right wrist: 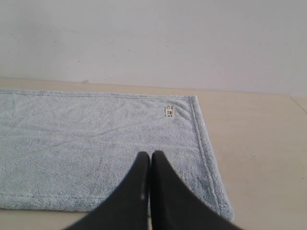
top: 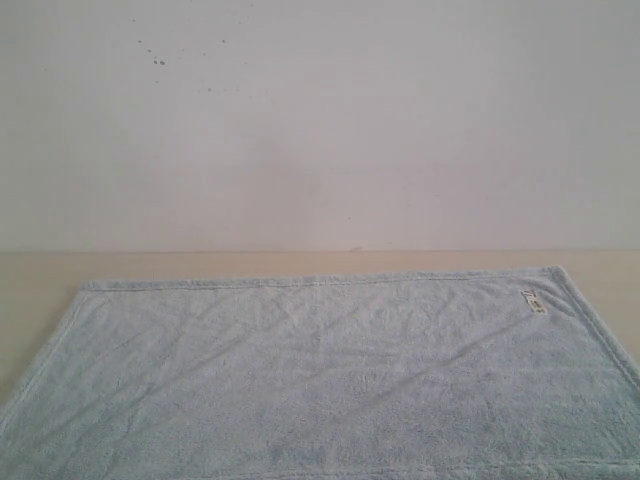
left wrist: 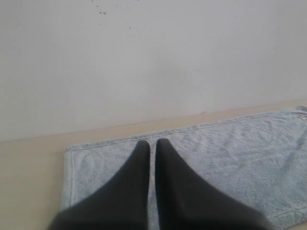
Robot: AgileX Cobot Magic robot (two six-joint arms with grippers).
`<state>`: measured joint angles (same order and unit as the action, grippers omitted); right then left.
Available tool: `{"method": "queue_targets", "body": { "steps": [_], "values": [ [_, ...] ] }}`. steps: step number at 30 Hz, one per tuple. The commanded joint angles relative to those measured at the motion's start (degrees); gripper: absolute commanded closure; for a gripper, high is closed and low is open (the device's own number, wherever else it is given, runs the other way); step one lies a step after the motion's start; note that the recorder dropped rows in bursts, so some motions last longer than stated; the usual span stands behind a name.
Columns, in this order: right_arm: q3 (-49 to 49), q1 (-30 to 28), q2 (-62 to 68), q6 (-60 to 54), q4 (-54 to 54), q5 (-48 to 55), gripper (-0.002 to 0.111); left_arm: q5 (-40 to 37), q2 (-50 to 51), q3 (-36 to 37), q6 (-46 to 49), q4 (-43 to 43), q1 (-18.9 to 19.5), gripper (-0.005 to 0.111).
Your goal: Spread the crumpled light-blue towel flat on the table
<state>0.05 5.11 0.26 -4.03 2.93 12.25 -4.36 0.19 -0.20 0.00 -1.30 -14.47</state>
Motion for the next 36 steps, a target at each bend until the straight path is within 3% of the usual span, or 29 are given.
{"method": "queue_targets", "body": {
  "steps": [1,36],
  "values": [
    [-0.1,0.1,-0.3,-0.4,-0.1,-0.1,0.108,-0.2,-0.2,0.2,0.0,0.2,3.4,0.103],
    [-0.1,0.1,-0.3,-0.4,-0.1,-0.2,0.108,-0.2,-0.2,0.2,0.0,0.2,4.0,0.103]
  ]
}}
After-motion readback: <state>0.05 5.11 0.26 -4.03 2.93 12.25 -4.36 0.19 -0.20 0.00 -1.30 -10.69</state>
